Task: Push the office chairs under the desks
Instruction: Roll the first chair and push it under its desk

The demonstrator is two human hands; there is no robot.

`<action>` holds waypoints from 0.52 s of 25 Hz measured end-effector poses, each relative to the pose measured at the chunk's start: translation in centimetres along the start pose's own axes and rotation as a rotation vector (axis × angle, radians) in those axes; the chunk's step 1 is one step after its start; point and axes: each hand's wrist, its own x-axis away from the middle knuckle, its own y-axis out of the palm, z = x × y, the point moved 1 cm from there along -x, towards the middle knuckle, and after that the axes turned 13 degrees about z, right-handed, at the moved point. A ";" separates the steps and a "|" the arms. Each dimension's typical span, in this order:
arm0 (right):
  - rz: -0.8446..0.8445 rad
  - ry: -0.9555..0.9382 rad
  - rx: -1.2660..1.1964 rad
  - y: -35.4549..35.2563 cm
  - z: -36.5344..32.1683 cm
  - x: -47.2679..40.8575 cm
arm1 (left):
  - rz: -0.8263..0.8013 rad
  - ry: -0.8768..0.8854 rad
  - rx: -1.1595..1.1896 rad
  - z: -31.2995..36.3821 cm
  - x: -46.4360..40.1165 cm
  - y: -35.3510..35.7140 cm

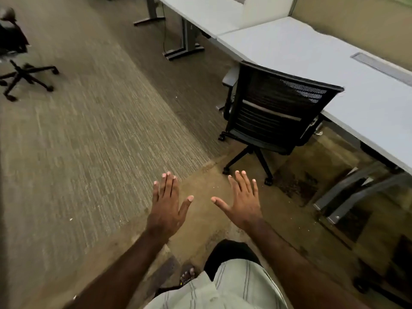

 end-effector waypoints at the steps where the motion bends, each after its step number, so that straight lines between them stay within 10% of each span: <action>1: 0.011 0.030 0.001 0.1 -0.1 -0.6 | -0.007 0.027 0.000 -0.2 -1.4 0.2; 13: 0.326 0.308 0.057 -1.1 5.0 -15.4 | -0.016 0.344 0.143 4.7 -22.7 4.6</action>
